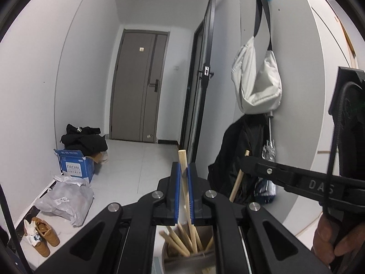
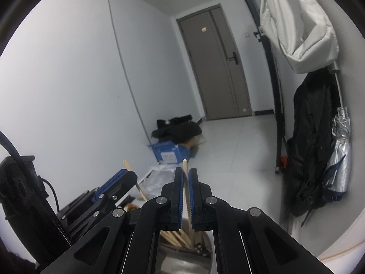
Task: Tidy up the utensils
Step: 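Lower both chopsticks into the white holder and open both tools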
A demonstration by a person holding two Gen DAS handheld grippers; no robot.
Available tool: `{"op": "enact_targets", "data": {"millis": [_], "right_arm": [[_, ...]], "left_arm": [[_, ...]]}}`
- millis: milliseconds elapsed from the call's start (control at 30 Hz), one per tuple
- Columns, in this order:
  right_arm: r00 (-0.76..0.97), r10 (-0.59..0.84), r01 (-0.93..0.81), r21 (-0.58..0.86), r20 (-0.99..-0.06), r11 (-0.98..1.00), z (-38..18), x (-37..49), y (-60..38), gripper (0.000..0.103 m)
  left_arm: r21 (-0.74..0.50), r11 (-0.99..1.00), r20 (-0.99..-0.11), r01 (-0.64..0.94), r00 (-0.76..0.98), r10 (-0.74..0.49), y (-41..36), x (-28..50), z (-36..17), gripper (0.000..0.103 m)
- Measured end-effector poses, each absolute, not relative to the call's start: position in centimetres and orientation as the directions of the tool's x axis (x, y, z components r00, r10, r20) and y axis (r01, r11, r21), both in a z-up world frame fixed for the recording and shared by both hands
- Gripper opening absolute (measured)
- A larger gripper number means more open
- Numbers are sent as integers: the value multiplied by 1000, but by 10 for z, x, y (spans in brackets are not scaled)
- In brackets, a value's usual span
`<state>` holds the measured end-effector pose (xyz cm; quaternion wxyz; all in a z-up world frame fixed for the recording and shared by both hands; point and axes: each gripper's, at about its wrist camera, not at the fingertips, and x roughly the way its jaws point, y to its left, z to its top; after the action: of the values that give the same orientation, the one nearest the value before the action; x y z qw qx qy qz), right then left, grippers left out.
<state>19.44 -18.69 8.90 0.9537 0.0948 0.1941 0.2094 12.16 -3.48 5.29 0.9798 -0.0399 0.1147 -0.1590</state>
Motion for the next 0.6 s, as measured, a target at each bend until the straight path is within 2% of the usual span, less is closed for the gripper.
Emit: {"op": "enact_targets", "data": {"millis": [233, 600], "right_arm": [[789, 467, -401, 241, -400, 884, 80, 192, -184, 5], [732, 429, -406, 167, -529, 898, 56, 182, -166, 4]], "left_arm": [[-106, 940, -293, 325, 893, -342, -36, 113, 49, 3], [-220, 934, -441, 281, 826, -352, -19, 119, 48, 3]]}}
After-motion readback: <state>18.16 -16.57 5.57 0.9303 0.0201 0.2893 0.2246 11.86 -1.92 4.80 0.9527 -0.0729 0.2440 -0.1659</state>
